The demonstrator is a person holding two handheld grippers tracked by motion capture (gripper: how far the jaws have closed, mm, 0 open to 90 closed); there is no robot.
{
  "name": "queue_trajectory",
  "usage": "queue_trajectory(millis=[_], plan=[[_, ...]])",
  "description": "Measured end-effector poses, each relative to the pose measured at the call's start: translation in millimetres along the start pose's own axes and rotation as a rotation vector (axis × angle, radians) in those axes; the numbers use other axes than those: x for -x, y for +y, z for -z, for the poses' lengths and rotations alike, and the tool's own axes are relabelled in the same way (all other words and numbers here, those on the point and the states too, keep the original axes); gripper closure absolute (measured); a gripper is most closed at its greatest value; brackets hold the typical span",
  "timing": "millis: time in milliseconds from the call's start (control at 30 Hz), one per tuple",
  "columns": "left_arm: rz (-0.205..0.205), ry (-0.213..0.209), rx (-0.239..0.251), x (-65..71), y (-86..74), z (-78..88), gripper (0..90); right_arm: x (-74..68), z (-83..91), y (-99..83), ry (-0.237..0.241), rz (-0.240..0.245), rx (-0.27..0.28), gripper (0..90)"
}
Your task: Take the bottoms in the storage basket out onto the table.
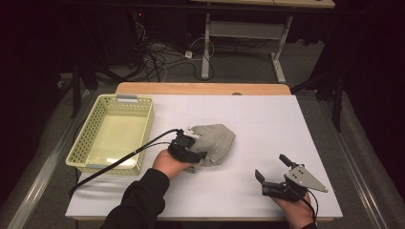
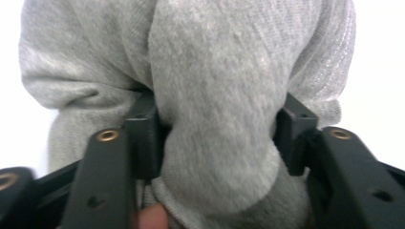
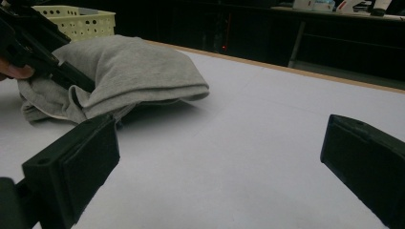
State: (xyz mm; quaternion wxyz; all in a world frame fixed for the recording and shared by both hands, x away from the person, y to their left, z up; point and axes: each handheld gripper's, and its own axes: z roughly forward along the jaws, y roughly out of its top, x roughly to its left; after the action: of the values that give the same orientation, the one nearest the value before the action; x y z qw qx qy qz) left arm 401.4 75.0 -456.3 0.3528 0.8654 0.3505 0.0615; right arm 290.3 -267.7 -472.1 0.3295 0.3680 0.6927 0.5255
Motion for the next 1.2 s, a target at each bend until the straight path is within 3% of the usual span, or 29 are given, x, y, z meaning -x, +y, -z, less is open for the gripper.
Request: queue_trajectory(millis=[133, 367, 533, 700, 867, 1200], plan=[[-0.028, 0.027, 0.042, 5.0, -5.7, -3.2, 33.8, -1.4, 0.2, -0.2, 0.000, 0.002, -0.003, 0.2], [-0.025, 0.045, 0.153, 7.3, -18.2, -7.0, 25.0, -2.4, 2.7, 0.0, 0.004, -0.004, 0.004, 0.2], [-0.057, 0.015, 0.200, 9.2, -25.9, -7.9, 13.8, -4.0, 11.5, 0.2, -0.003, 0.005, 0.019, 0.2], [-0.028, -0.044, 0.210, 8.2, -25.4, -5.2, 2.1, -1.5, 20.8, -1.0, -0.018, -0.011, 0.032, 0.2], [-0.047, -0.004, 0.288, 16.8, -28.5, 8.4, 0.0, 1.4, 25.8, -1.0, -0.029, -0.027, 0.040, 0.2], [-0.010, -0.024, 0.353, 25.4, -48.8, 44.3, 0.0, -3.4, 13.7, 4.2, 0.007, -0.023, 0.045, 0.2]])
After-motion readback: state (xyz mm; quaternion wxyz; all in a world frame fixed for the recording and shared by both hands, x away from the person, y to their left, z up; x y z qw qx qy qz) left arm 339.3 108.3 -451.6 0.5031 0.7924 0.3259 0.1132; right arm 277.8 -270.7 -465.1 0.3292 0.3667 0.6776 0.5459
